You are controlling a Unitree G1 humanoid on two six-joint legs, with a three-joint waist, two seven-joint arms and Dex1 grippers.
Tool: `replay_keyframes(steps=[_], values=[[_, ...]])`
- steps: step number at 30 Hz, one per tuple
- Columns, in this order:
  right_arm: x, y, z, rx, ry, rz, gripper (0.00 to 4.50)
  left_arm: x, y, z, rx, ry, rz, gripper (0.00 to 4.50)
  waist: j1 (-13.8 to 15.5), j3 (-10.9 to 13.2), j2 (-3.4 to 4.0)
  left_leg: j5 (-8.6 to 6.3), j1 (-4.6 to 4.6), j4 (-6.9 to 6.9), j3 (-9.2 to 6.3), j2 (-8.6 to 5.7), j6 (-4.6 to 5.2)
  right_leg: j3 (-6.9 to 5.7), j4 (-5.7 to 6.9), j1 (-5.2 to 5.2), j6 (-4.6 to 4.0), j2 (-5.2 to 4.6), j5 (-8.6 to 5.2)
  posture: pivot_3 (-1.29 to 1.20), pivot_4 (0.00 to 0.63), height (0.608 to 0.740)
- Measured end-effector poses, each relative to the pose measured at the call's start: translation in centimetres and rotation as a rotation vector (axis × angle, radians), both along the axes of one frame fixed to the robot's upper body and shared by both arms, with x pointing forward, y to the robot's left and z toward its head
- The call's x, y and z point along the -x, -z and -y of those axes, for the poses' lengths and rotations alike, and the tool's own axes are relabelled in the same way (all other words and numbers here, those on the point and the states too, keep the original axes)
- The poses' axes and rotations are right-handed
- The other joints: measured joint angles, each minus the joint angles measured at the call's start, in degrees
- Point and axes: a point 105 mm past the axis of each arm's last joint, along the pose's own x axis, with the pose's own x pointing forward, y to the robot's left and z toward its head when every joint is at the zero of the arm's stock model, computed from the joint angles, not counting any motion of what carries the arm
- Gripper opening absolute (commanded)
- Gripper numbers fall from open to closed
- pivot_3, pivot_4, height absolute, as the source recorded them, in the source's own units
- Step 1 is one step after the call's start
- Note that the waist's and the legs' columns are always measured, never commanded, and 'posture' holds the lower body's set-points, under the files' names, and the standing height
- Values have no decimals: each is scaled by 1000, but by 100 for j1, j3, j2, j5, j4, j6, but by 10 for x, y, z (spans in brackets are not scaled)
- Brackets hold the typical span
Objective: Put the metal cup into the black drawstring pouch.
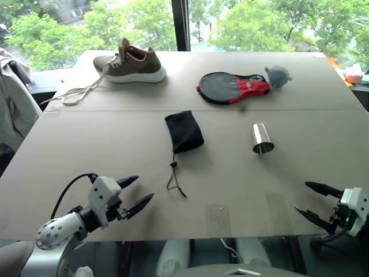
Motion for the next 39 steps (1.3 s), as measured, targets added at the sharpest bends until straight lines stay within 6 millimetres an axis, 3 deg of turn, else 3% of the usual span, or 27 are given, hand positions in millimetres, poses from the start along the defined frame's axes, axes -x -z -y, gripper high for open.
replay_keyframes(steps=[23, 28, 34, 39], values=[[-10, -2, -4, -26, 37, 34, 4175, 1, 1, 3, 14, 48, -6, 3831, 3, 0, 0, 0, 0, 1, 3, 0, 0, -1, 1, 1, 0, 1, 0, 0, 150, 740], [-12, -3, -14, -48, 23, 40, 4175, -6, -4, 9, 22, 57, 19, 3831, 11, -1, 0, 0, 0, 1, 3, 0, 0, -2, 2, 2, 0, 2, 0, 0, 150, 740], [-12, -14, -40, -98, -29, 78, 4175, -35, -18, 34, -2, 88, 124, 3831, 67, -5, 3, 1, 4, 6, 5, -3, 1, -4, 8, 8, 1, 7, 1, 0, 150, 740], [-16, -35, -79, -184, -99, 146, 4175, -75, -37, 73, -81, 127, 325, 3831, 120, -8, -4, 1, 1, 15, 2, -5, 0, -8, 9, 15, 0, 16, 3, 0, 150, 740]])
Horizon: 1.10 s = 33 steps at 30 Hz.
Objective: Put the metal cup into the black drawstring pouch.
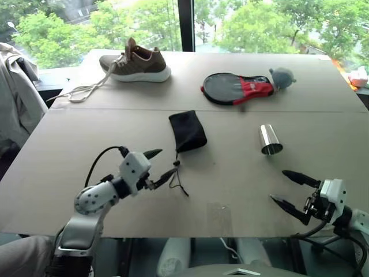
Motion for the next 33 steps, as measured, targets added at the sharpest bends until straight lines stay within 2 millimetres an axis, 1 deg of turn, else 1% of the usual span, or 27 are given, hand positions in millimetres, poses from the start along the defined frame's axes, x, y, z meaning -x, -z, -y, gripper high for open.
replay_keyframes(steps=[2, 4, 5, 8, 10, 14, 18, 23, 25, 27, 28, 30, 32, 33], values=[[-2, -3, -3, -21, 21, 4, 4175, -11, -10, 11, 13, -6, 55, 3831, -1, 0, -1, 0, -2, -1, -1, -1, 0, 0, -1, 0, -21, -1, 12, 0, 150, 740], [-2, -5, -5, -35, 35, 8, 4175, -17, -16, 20, 10, -8, 87, 3831, -3, 1, 0, 0, -3, -2, -2, -2, 0, 0, -1, -1, -21, -1, 12, 0, 150, 740], [-2, -6, -7, -42, 36, 12, 4175, -20, -18, 25, -1, -8, 99, 3831, -5, 1, 0, 0, -2, -3, -3, -2, 0, 0, -1, -1, -21, 2, 12, 0, 150, 740], [-1, -6, -12, -50, 29, 10, 4175, -23, -17, 30, -24, -19, 109, 3831, -21, 1, 0, 0, 1, -3, -1, -1, 0, 1, -1, -1, -16, 8, 9, 0, 150, 740], [-1, -5, -14, -59, 35, 8, 4175, -25, -14, 31, -25, -29, 103, 3831, -16, 1, 0, 0, 2, -2, -3, 2, 0, 1, 1, -1, -2, 10, 0, 0, 150, 740], [-2, -4, -14, -62, 51, 5, 4175, -30, -7, 28, 2, -91, 88, 3831, -8, 1, 0, 0, 1, 0, -4, 2, 0, 1, 1, 0, -2, 9, 0, 0, 150, 740], [-2, -3, -14, -58, 64, 4, 4175, -35, 3, 24, -17, -128, 63, 3831, -7, 1, 0, 0, 0, 0, -4, 1, 0, 1, 1, 0, -2, 9, 0, 0, 150, 740], [-3, -3, -13, -57, 71, 7, 4175, -39, 8, 22, -38, -162, 63, 3831, -8, 1, 0, 0, 1, 0, -4, 1, 0, 1, 1, 0, -2, 9, 1, 0, 150, 740], [-3, -3, -13, -57, 71, 6, 4250, -40, 9, 21, -37, -175, 62, 3295, -7, 1, 0, 0, 1, 0, -5, 1, 0, 1, 1, 0, -3, 9, 1, 0, 150, 740], [-3, -3, -13, -56, 72, 5, 4250, -42, 10, 19, -30, -191, 63, 2623, -7, 1, 0, 0, 0, 0, -5, 1, 0, 1, 1, 0, -3, 9, 1, 0, 150, 740], [-3, -2, -13, -55, 72, 4, 4250, -43, 10, 18, -30, -197, 62, 2061, -8, 0, 0, 0, 1, 0, -4, 1, 0, 1, 1, 0, -3, 9, 1, 0, 150, 740], [-3, -2, -13, -52, 72, 4, 4250, -44, 11, 16, -29, -206, 57, 1221, -8, 0, 0, 0, 1, 0, -4, 1, 0, 1, 1, 0, -3, 9, 1, 0, 150, 740], [-3, -2, -13, -50, 72, 5, 4250, -45, 12, 16, -19, -217, 38, 259, -6, 0, 0, 0, 0, 0, -4, 1, 0, 1, 1, 0, -3, 9, 2, 0, 150, 740], [-3, -2, -13, -49, 72, 6, 4250, -46, 14, 17, -10, -223, 24, 24, -5, 0, 0, 0, 0, 1, -4, 1, 0, 1, 1, 0, -3, 9, 2, 0, 150, 740]])
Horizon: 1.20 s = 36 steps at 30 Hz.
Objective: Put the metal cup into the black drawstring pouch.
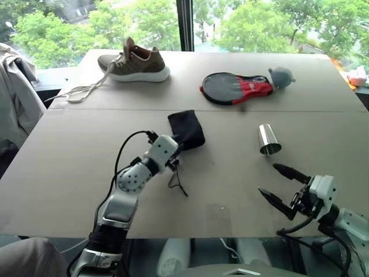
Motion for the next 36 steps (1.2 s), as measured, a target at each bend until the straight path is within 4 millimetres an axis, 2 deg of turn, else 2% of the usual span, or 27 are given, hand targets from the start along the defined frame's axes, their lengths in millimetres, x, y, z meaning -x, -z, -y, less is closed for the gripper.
replay_keyframes(steps=[5, 10, 14, 17, 21, 24, 27, 30, 32, 34, 36], values=[[-4, -1, 1, 31, 14, 13, 4250, -3, 0, 1, 17, -8, -16, 24, -4, 0, 0, 0, 0, 0, 0, -2, 0, 0, 1, 0, -15, 1, 9, 0, 150, 740], [-25, 7, 18, 168, 158, 41, 4250, -5, -2, 5, 52, -6, -39, 24, -4, 0, -1, 0, 0, 2, 1, -10, 0, 0, 1, 0, -18, 1, 12, 0, 150, 740], [-55, -5, 44, 233, 378, 113, 4250, -9, -25, 22, 137, 17, -21, 24, 3, -1, -1, 1, -2, 7, -3, -16, -1, 0, 4, 1, -15, 2, 15, 0, 150, 740], [-65, -7, 52, 241, 452, 110, 4250, -11, -36, 31, 205, 20, -40, 24, -6, -1, -1, 1, -2, 6, -3, -16, -1, 1, 4, 1, -3, 4, 23, 0, 150, 740], [-78, -2, 52, 237, 497, 79, 4250, -17, -45, 33, 421, -24, -175, 24, -18, 0, -2, 1, -3, 7, -5, -16, 0, 1, 4, 2, 1, 7, 26, 0, 150, 740], [-92, 4, 52, 218, 540, 38, 4250, -22, -60, 34, 469, -15, -206, 24, -25, 0, -1, 1, -1, 8, -7, -15, 0, 2, 6, 2, 1, 12, 26, 0, 150, 740], [-101, 4, 52, 198, 565, 13, 4250, -21, -63, 35, 468, -3, -229, 24, -28, 0, -1, 1, -3, 7, -7, -16, -1, 3, 5, 2, 0, 12, 27, 0, 150, 740], [-102, 12, 44, 178, 550, -29, 3403, -21, -60, 32, 451, -10, -245, 0, -25, 0, -1, 1, -4, 4, -11, -16, -1, 2, 5, 2, -1, 13, 27, 0, 150, 740], [-101, 16, 42, 169, 549, -55, 2591, -21, -59, 30, 445, -14, -253, 0, -14, 0, -1, 1, -5, 4, -10, -16, -1, 3, 4, 2, -1, 12, 28, 0, 150, 740], [-100, 20, 43, 171, 556, -75, 1573, -20, -59, 29, 442, -15, -258, 0, -12, 0, -1, 2, -6, 7, -8, -18, -1, 6, 3, 2, -2, 12, 27, 0, 150, 740], [-98, 23, 44, 173, 560, -82, 820, -20, -58, 29, 441, -15, -262, 0, -17, 0, -1, 2, -4, 8, -7, -18, -1, 7, 4, 2, -6, 12, 25, 0, 150, 740]])
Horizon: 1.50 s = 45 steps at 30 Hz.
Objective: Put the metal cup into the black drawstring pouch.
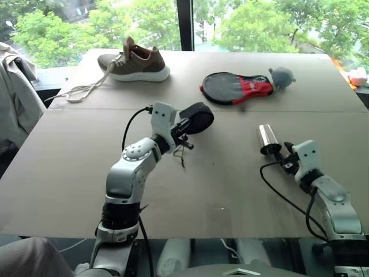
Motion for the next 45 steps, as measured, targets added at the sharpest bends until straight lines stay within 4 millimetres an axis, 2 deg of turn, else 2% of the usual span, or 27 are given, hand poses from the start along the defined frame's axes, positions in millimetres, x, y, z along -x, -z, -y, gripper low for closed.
replay_keyframes(steps=[1, 2, 4, 8, 11, 14, 18, 20, 22, 26, 32, 39, 45], values=[[1, 1, 0, -1, 1, -2, 318, 0, 0, 0, 2, 1, -3, 0, -3, 0, 0, 0, 1, 0, 0, 0, 0, 0, 1, 0, -3, 1, -2, 0, 150, 740], [1, -4, -1, -11, -7, 15, 43, 0, 1, 0, 3, 1, -6, 0, -6, 0, 0, 0, 2, 0, 0, 1, 0, 0, 1, 0, -3, 1, -2, 0, 150, 740], [0, -14, -4, -6, -22, 49, 43, 0, 0, 3, 6, 7, -6, 0, -7, -3, -5, 0, 6, 0, -3, 1, 0, -2, 1, 5, -2, 2, -2, 0, 150, 740], [2, -11, -2, -15, -16, 27, 43, 0, 0, 3, 2, 6, -13, 0, -2, -3, -5, 0, 4, 1, -3, 0, 0, 0, 0, 5, -1, 2, -1, 0, 150, 740], [4, -15, -7, -69, -44, 13, 43, 0, -1, 6, 11, 19, -24, 0, -2, -3, -4, 0, 2, 0, -5, 0, 0, -1, 0, 4, 4, 3, 3, 0, 150, 740], [8, -35, -25, -150, -137, 38, 43, 0, -1, 11, 50, 40, -56, 0, -3, -1, -3, 0, 2, 1, -8, 1, 0, -2, 1, 4, 5, 3, 3, 0, 150, 740], [12, -79, -65, -230, -323, 118, 43, -2, -11, 19, 86, 70, -68, 0, -35, -1, -3, 0, 3, 1, -11, 1, 0, -4, 1, 4, 6, 4, 2, 0, 150, 740], [15, -87, -80, -253, -398, 110, 43, -3, -14, 21, 101, 74, -69, 0, -47, -1, -3, 0, 1, 0, -15, 1, 0, -7, 0, 5, 6, 5, 3, 0, 150, 740], [21, -85, -96, -232, -485, 60, 43, -5, -15, 20, 113, 68, -77, 0, -40, -1, -4, 0, -5, 0, -20, -1, 0, -12, -1, 4, 5, 4, 3, 0, 150, 740], [25, -75, -107, -201, -534, -12, 43, -6, -15, 20, 111, 70, -80, 0, -32, 0, -5, 0, -7, 1, -19, -2, 0, -12, -3, 4, 5, 3, 3, 0, 150, 740], [14, -73, -104, -179, -490, -20, 43, 2, -12, 27, 53, 142, -65, 0, -49, 0, -5, 0, -5, 0, -18, -1, 0, -11, -2, 3, 5, 4, 2, 0, 150, 740], [13, -69, -105, -175, -483, -33, 43, 11, -5, 34, 31, 197, -66, 0, -56, 0, -5, 0, -6, 0, -19, -1, 0, -11, -2, 3, 4, 4, 2, 0, 150, 740], [16, -42, -100, -25, -486, -103, 43, 11, -6, 36, 38, 201, -62, 0, -75, 0, -5, 0, -6, 0, -17, -1, 0, -10, -2, 2, -6, 3, -4, 0, 150, 740]])
